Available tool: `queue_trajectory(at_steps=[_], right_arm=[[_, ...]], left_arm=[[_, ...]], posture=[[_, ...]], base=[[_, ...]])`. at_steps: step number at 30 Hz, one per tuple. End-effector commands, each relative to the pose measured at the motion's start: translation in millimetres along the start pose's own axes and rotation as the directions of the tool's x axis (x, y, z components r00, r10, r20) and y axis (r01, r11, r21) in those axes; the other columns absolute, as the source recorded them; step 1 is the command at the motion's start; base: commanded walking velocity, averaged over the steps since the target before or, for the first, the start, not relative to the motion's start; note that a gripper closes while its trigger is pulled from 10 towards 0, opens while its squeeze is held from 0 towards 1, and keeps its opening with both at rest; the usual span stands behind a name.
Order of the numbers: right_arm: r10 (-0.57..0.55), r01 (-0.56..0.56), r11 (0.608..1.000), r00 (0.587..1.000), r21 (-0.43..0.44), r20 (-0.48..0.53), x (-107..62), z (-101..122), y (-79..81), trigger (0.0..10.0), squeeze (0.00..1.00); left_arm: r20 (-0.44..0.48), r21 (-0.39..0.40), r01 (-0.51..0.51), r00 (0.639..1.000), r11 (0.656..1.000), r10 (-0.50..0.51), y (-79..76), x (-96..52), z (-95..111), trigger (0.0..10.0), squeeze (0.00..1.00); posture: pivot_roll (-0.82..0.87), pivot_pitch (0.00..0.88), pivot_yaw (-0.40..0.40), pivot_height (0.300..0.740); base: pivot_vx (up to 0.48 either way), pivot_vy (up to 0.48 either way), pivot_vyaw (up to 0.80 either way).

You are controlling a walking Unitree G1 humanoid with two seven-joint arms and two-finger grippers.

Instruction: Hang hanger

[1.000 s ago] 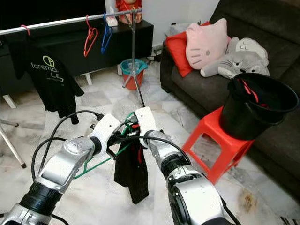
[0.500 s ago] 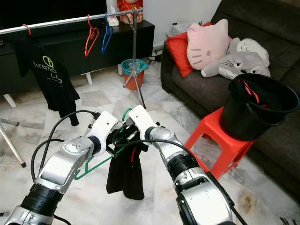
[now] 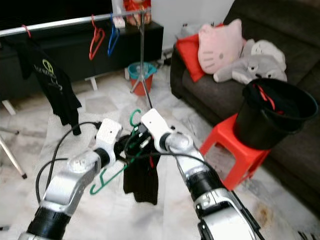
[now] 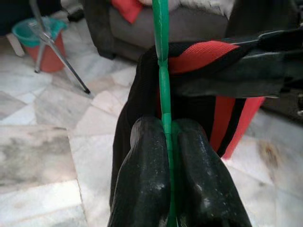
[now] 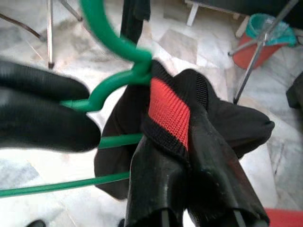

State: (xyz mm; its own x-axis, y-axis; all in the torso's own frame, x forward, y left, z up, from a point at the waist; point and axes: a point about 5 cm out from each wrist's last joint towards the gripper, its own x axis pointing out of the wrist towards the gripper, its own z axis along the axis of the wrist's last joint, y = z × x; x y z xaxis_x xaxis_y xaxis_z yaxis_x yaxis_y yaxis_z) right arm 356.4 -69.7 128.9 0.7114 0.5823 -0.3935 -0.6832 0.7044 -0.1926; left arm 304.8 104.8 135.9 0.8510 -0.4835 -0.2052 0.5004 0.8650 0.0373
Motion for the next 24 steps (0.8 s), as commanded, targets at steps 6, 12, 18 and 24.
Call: queue_trajectory(at_steps=[6, 12, 18, 24], right_arm=[[-0.019, 0.02, 1.0, 0.997, -0.01, 0.07, -17.0, 18.1, -8.9, 10.0, 0.0], [-0.013, 0.016, 1.0, 0.995, -0.026, 0.095, -29.6, 31.5, -11.5, 10.0, 0.0], [0.037, -0.028, 0.994, 0.995, -0.101, 0.088, -46.0, 37.0, -3.4, 10.0, 0.0], [0.079, -0.075, 0.989, 0.996, -0.129, 0.029, -52.4, 25.1, 6.8, 10.0, 0.0]], left_arm=[[0.109, -0.029, 0.067, 0.992, 0.997, -0.064, -4.7, -8.7, 7.9, 10.0, 0.0], [0.156, -0.042, 0.074, 0.985, 0.996, -0.066, -9.3, -5.1, 13.7, 10.0, 0.0], [0.18, -0.02, 0.105, 0.979, 0.994, -0.1, -16.8, -1.3, 17.3, 10.0, 0.0], [0.249, 0.009, 0.078, 0.965, 0.997, -0.078, -17.7, 1.6, 24.6, 10.0, 0.0]], posture=[[0.16, 0.0, -0.107, 0.74], [0.15, 0.0, -0.11, 0.74], [0.14, 0.0, -0.107, 0.74], [0.13, 0.0, -0.111, 0.74]], base=[[0.0, 0.0, 0.0], [0.0, 0.0, 0.0], [0.0, 0.0, 0.0], [0.0, 0.0, 0.0]])
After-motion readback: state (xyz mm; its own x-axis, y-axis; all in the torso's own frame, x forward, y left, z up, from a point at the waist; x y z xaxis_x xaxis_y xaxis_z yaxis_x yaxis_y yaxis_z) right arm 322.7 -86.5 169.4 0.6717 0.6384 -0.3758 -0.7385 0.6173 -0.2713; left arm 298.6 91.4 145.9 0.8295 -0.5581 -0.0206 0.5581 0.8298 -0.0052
